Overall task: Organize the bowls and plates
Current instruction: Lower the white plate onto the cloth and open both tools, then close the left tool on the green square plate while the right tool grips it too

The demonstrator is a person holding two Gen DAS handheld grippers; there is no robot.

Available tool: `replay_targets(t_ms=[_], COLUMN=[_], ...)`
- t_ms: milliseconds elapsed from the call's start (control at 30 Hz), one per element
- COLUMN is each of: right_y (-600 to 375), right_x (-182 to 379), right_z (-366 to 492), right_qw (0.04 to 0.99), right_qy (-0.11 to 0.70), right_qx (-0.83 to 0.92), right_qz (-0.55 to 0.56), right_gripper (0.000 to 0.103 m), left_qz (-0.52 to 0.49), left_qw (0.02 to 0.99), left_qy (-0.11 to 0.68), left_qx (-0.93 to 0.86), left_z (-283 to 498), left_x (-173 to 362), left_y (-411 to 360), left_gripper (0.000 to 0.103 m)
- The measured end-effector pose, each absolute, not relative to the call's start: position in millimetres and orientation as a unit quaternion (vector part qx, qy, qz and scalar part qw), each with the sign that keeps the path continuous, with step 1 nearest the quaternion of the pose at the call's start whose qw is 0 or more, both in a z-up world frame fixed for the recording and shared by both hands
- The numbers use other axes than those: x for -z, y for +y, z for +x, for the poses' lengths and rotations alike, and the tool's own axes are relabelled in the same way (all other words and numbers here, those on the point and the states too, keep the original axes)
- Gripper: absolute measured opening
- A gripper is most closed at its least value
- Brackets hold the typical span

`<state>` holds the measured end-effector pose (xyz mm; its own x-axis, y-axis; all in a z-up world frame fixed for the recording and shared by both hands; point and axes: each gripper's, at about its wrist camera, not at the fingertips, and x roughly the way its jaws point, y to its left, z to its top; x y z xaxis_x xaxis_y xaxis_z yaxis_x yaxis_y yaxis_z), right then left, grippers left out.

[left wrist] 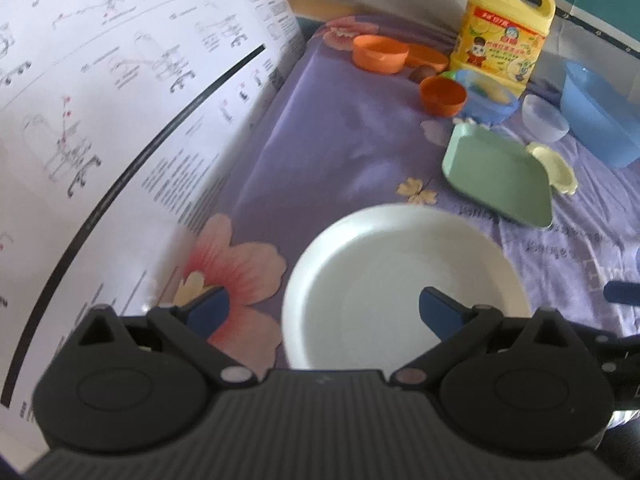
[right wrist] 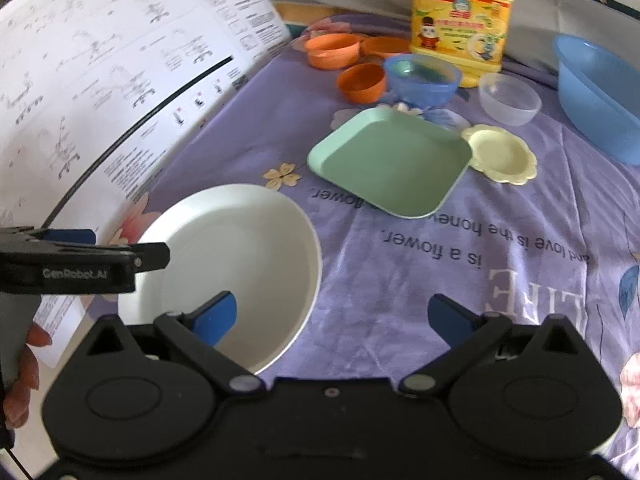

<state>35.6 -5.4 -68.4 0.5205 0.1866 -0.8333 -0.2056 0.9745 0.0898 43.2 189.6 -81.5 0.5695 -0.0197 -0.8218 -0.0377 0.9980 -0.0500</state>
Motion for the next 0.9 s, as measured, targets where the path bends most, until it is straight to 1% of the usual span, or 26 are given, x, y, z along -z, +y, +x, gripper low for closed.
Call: replay_targets(t_ms=[367, 700, 800, 867, 900], right_y=[-65.9, -132.6, -138.1, -135.2, -133.3], right_x=[60.9, 62.4, 70.9, 79.2, 83.6], right_z=[53.8, 106.9, 129.7, 139.4, 146.0], right_qw=[0.88, 0.883, 0.877, 0.873, 0.871], right_qy=[0.468, 0.455, 0.461, 0.466, 0.468], right_qx=[-0.052, 0.009, 0.01, 0.014, 0.011], right_qz=[0.057, 0.117, 0.137, 0.142, 0.148], right_gripper=[0.103, 0.103, 0.097, 0.088, 0.086], left_qz=[0.011, 0.048, 0.054, 0.061, 0.062], left_qw=[0.891, 0.877, 0.872, 0.87, 0.87], left_qy=[0.454, 0.475, 0.483, 0.485, 0.486], left_qx=[0.025, 0.052, 0.055, 0.057, 0.058], left_z=[93.6, 166.3, 185.4, 195.6, 199.8], left_x=[64.7, 73.7, 81.1, 86.9, 89.5], left_y=[148.3, 108.9, 98.8, 89.8, 86.0], left_gripper=[0.103, 0.103, 0.103, 0.102, 0.1])
